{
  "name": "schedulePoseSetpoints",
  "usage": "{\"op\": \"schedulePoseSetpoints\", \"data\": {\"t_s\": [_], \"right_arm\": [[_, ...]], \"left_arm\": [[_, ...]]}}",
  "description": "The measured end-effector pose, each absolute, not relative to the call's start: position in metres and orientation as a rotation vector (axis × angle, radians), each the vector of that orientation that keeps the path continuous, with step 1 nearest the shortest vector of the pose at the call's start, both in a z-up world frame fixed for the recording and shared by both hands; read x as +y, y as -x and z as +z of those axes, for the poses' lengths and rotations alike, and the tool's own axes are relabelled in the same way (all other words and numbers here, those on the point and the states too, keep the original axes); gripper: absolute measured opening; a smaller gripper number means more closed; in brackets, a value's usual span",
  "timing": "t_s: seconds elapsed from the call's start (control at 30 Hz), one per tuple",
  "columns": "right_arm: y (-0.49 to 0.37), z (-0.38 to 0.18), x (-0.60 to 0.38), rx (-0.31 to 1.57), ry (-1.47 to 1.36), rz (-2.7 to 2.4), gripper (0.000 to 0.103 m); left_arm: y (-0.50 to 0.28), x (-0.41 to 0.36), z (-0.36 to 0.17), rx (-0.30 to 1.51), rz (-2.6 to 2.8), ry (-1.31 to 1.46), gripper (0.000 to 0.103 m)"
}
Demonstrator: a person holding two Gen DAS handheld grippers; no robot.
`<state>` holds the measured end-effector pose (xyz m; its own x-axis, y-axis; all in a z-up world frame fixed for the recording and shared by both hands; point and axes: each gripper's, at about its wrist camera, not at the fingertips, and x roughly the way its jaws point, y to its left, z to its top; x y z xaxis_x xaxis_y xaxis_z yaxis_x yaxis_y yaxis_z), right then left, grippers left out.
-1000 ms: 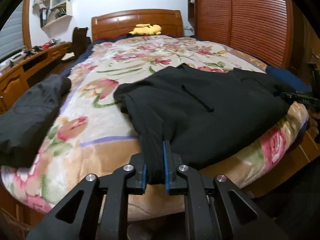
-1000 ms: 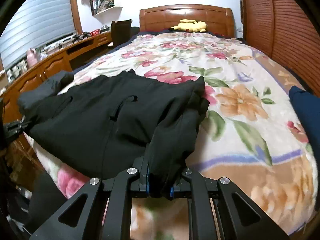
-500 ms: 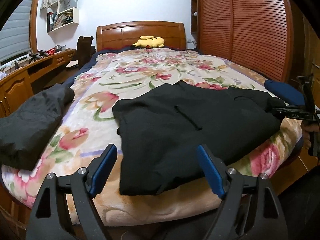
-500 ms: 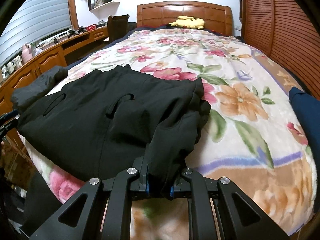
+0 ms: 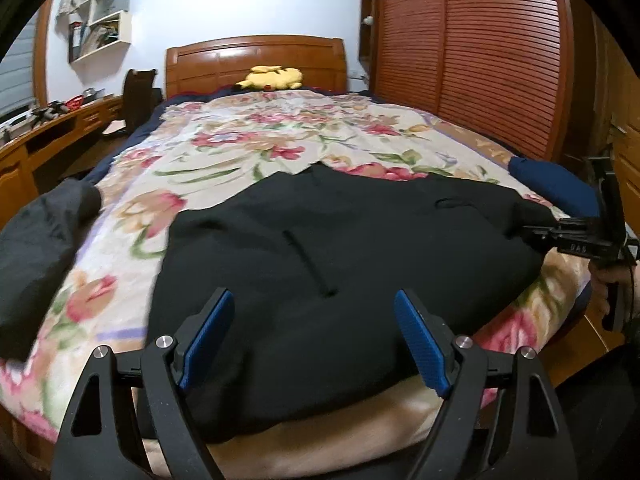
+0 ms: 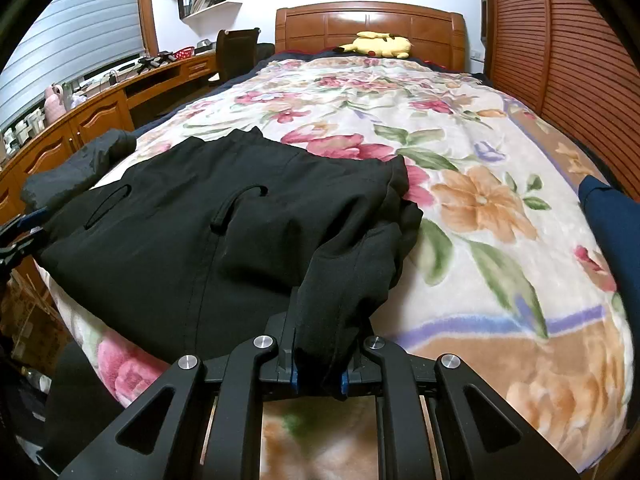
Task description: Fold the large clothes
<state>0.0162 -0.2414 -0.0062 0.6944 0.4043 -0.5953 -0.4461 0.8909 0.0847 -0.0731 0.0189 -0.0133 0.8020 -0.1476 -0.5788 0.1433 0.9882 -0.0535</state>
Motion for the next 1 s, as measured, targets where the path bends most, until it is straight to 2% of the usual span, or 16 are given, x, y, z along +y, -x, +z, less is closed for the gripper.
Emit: {"op": "schedulePoseSetpoints", "data": {"t_s": [0.3,0.7,1.0], "right_arm": [[-0.015,-0.006,-0.242,0.643,0.088,0.475,0.014],[-0.01,-0.005,-0.239,0.627,0.121,0.475,0.014],[0.012,0.034,-0.241,0.497,0.061,0.52,0.013]], "left_arm": [[0.052,-0.023,-0.028,0.704,-0.256,-0.044,0.083],[0.049,-0.026,-0.05,0.725,-0.257,-0.06,0.084],[0.05,-0.019,-0.048,0.72,-0.254,-0.017,0.084]]}}
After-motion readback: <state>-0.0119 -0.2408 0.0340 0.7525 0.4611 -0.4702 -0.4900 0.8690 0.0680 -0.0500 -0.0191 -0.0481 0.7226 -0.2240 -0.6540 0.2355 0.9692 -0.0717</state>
